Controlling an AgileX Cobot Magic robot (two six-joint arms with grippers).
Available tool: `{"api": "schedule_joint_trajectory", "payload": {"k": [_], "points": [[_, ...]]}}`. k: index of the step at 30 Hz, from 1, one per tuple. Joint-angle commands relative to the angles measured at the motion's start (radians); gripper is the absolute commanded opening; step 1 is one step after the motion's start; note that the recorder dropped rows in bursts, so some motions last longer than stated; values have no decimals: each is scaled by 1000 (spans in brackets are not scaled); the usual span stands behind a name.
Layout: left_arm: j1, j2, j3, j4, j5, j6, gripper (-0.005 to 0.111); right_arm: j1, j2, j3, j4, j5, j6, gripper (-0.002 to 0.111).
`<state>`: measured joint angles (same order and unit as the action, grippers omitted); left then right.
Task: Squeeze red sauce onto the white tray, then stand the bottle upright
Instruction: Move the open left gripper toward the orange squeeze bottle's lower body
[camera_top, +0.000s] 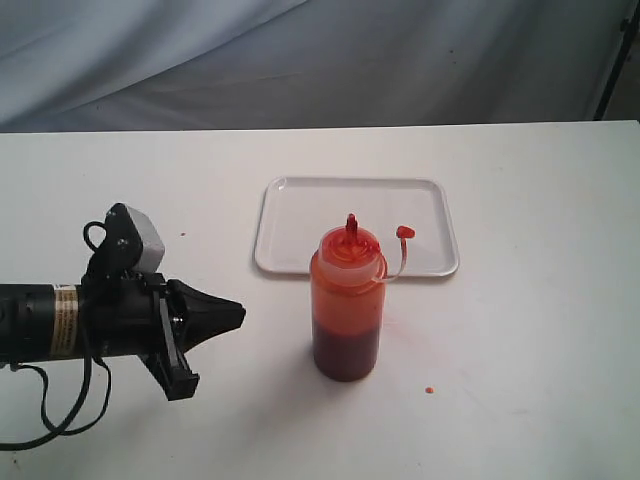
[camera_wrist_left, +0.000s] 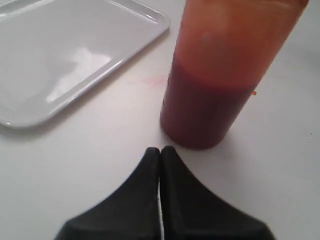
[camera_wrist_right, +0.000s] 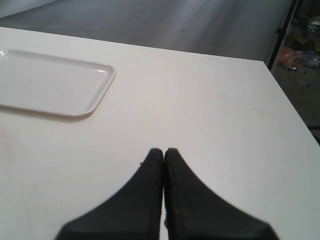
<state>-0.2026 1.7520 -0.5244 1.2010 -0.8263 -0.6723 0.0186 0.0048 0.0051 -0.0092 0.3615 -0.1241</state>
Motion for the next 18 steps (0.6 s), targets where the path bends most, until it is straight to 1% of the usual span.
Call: {"api": "schedule_joint_trajectory", "payload": {"k": [1, 3, 5, 7, 8, 9, 11, 14, 16, 18], "points": [[-6, 39, -5, -18, -93, 8, 3, -7, -5, -5, 2, -6, -2, 0], [-6, 39, -5, -53, -97, -15, 19, -7, -5, -5, 2, -6, -2, 0], [-6, 39, -5, -85, -97, -60, 66, -7, -5, -5, 2, -6, -2, 0], [-6, 39, -5, -156, -130, -65, 105, -7, -5, -5, 2, -6, -2, 0], [-6, 39, -5, -171, -178, -63, 104, -7, -5, -5, 2, -6, -2, 0], [-6, 39, -5, -198, -266, -56, 104, -7, -5, -5, 2, -6, -2, 0], [-6, 39, -5, -224, -351, -56, 104, -7, -5, -5, 2, -6, -2, 0], [-6, 39, -5, -206, -351, -52, 104, -7, -5, -5, 2, -6, -2, 0], [-8, 39, -5, -156, -342, -52, 104, -7, -5, -5, 2, -6, -2, 0], [-24, 39, -5, -120, -323, -42, 104, -7, -5, -5, 2, -6, -2, 0]]}}
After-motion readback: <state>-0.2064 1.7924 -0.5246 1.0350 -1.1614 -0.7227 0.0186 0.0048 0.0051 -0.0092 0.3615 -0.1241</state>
